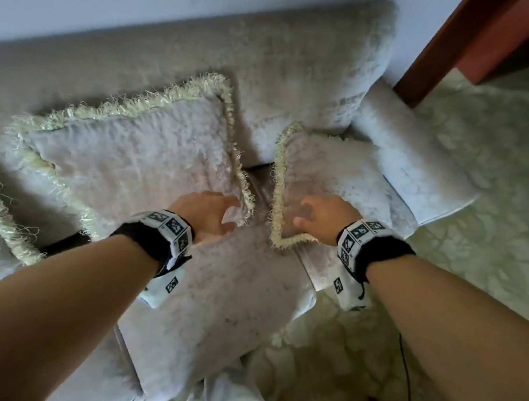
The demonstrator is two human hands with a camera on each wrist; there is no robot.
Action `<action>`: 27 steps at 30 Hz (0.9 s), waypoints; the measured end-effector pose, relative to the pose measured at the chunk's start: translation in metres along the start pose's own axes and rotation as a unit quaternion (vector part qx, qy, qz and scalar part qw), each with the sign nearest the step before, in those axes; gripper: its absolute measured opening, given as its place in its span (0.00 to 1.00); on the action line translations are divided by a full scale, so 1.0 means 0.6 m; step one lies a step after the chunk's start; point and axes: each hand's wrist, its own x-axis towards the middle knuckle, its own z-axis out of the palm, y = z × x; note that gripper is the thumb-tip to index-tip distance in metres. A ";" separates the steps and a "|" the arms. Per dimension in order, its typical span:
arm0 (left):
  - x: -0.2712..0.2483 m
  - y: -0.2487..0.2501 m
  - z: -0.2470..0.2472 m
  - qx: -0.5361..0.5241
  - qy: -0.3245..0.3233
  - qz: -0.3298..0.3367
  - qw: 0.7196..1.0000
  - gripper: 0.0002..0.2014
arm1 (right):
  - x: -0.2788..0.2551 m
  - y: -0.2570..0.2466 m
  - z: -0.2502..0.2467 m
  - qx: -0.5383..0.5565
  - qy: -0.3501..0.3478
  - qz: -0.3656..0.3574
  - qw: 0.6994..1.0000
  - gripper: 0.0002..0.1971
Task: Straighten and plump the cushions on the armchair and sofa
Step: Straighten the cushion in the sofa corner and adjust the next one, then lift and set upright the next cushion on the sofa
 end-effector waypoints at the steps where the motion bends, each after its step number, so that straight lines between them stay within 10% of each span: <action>1: -0.003 0.021 -0.007 0.012 -0.003 0.017 1.000 0.24 | -0.021 0.012 -0.009 -0.006 0.004 0.005 1.000 0.25; 12: 0.048 0.208 -0.092 0.062 0.004 0.070 0.996 0.22 | -0.108 0.204 -0.084 0.017 -0.003 0.064 0.998 0.27; 27: 0.356 0.522 -0.111 0.055 -0.021 0.043 0.997 0.23 | 0.018 0.577 -0.191 -0.032 -0.038 0.015 0.999 0.27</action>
